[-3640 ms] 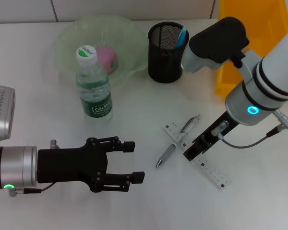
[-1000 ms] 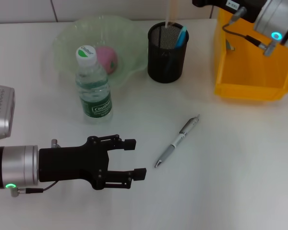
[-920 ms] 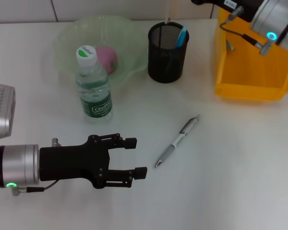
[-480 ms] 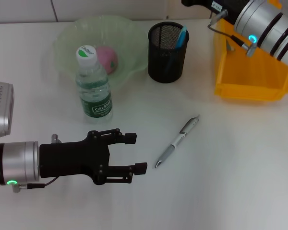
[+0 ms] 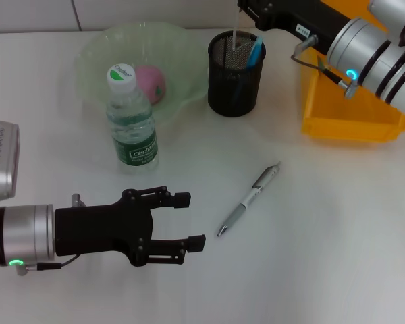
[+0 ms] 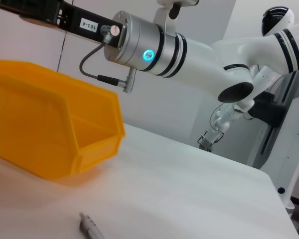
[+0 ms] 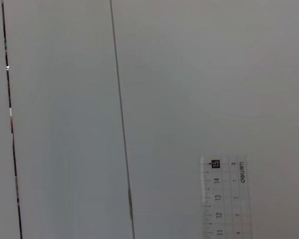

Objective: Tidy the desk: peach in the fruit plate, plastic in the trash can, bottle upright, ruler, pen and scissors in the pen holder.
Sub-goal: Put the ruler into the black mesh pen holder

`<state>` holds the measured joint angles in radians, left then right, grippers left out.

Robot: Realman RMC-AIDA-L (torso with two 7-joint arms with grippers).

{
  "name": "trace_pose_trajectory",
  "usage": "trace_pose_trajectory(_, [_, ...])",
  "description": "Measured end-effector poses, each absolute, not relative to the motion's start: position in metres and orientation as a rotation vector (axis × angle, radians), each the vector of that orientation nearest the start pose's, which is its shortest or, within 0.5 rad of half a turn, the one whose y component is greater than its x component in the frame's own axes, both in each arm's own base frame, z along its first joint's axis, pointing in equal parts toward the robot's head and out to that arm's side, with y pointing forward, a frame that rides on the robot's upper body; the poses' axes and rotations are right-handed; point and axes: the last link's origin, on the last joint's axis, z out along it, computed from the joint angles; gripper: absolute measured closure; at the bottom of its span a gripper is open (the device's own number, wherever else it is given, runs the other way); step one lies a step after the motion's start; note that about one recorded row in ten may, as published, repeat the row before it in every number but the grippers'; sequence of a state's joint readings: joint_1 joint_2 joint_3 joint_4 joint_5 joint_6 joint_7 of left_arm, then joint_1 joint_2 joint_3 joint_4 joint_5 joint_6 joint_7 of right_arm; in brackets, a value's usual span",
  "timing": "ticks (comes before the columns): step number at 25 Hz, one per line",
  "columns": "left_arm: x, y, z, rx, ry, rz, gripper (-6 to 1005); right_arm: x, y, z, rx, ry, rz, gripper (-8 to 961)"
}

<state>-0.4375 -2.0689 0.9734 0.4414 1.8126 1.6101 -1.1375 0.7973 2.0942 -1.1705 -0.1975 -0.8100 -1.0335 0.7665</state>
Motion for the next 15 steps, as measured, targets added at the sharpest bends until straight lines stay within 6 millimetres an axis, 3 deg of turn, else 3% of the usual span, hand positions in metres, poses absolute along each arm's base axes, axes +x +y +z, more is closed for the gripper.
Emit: trace_pose_trajectory(15, [-0.2741,0.2651,-0.0563,-2.911,-0.502,-0.824,175,0.1907,0.4191,-0.0476,-2.135,0.505,0.996,578])
